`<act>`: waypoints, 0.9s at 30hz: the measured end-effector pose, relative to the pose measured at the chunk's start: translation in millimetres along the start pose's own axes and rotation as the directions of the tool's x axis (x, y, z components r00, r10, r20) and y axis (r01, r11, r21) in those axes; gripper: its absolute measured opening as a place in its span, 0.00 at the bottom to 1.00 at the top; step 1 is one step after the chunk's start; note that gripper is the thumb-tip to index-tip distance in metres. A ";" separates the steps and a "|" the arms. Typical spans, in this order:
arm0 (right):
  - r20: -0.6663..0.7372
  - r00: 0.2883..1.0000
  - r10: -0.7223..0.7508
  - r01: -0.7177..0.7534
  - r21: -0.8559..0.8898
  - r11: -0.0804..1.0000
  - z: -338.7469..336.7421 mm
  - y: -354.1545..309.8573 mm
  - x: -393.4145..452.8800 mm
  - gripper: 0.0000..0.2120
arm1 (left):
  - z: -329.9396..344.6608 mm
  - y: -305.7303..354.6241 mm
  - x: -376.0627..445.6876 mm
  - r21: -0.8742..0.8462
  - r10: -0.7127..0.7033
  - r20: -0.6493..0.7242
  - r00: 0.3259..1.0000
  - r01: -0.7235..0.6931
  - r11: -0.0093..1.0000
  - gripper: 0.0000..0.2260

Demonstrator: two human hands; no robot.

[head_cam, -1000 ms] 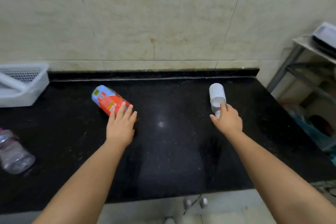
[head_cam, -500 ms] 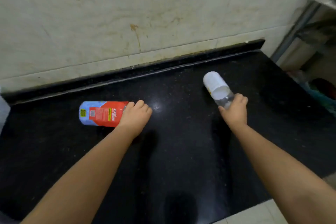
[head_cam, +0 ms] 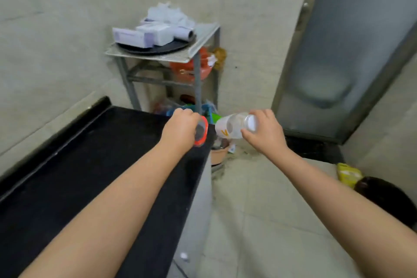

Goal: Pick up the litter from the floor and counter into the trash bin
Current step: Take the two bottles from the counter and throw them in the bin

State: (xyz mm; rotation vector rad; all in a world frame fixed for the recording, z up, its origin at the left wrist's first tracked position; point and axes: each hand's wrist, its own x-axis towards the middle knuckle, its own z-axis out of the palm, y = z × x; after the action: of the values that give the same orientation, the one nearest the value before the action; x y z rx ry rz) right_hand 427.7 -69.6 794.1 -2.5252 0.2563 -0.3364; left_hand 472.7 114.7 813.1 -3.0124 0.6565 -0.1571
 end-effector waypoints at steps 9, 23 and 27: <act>-0.324 0.895 0.306 -0.351 -0.091 0.932 -203.9 279.2 3.5 0.20 | -7.5 341.1 165.0 -0.024 0.434 0.004 0.901 -0.433 0.901 0.15; -0.264 0.418 0.869 -0.875 0.138 0.463 -292.9 628.6 14.6 0.21 | 103.0 724.1 314.8 -0.273 0.691 0.196 0.696 -0.638 0.720 0.16; -0.113 0.228 0.967 -0.947 0.203 0.247 -258.2 733.4 51.1 0.23 | 174.9 807.2 369.3 -0.369 0.698 0.360 0.619 -0.593 0.716 0.20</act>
State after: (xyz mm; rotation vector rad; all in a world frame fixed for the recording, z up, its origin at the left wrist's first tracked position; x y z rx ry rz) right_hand 320.6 -815.5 596.3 -1.7071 1.7712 -0.0769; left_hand 493.6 -767.0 611.4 -2.5607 1.7106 0.7159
